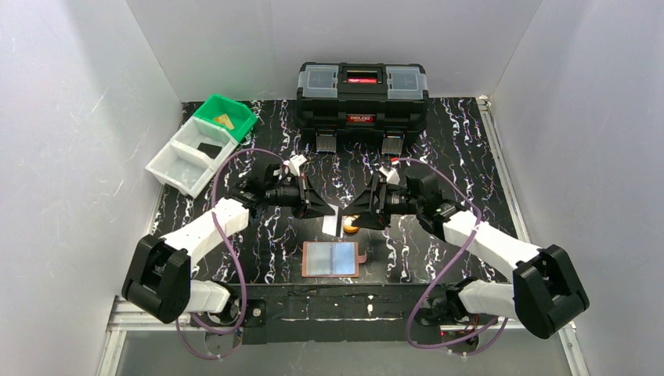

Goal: Take the credit cards out of the card holder
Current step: Place the credit card in the storage box, then remove the credit card from the card holder.

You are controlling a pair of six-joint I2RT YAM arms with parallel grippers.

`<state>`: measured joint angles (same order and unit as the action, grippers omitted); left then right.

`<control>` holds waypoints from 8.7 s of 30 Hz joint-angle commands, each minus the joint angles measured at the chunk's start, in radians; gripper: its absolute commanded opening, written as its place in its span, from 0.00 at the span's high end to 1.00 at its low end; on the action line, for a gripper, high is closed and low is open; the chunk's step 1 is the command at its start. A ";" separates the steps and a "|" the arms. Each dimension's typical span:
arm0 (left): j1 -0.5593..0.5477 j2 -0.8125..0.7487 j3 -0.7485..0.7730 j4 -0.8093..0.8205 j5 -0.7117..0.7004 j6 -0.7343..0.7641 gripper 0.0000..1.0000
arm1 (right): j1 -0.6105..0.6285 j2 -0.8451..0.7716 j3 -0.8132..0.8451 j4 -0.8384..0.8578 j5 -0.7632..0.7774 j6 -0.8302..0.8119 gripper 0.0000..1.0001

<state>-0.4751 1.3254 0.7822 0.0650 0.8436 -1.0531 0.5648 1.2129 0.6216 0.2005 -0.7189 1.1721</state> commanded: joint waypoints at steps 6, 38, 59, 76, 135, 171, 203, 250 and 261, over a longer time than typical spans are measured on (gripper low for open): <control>0.052 -0.129 0.265 -0.564 -0.377 0.267 1.00 | -0.001 -0.108 0.115 -0.374 0.189 -0.237 0.02; 0.692 0.599 1.046 -0.995 -1.340 0.485 1.00 | -0.002 -0.119 0.108 -0.517 0.248 -0.420 0.01; 0.814 0.799 1.222 -0.991 -1.320 0.521 0.89 | -0.002 -0.091 0.087 -0.480 0.219 -0.419 0.02; 0.796 0.668 1.209 -1.024 -1.100 0.521 0.34 | -0.002 -0.102 0.078 -0.491 0.249 -0.421 0.02; 0.148 -0.344 -0.179 -0.681 -0.530 0.337 0.20 | 0.556 0.625 0.632 -0.807 0.772 -0.270 0.32; -0.111 0.000 -0.051 -0.454 -0.452 0.201 0.59 | 0.427 0.546 0.246 -0.466 0.538 -0.361 0.89; -0.352 0.134 0.029 -0.387 -0.620 0.031 0.83 | 0.356 0.230 0.379 -0.783 0.698 -0.408 0.48; -0.190 -0.053 0.035 -0.613 -0.643 0.185 0.43 | 0.376 0.308 0.381 -0.665 0.580 -0.324 0.47; -0.170 -0.070 -0.033 -0.570 -0.611 0.165 0.45 | 0.431 0.504 0.479 -0.693 0.621 -0.372 0.46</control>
<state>-0.6498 1.2800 0.7742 -0.5079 0.2115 -0.8829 0.9787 1.6844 1.0657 -0.4953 -0.1135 0.8299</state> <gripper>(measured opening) 0.552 0.534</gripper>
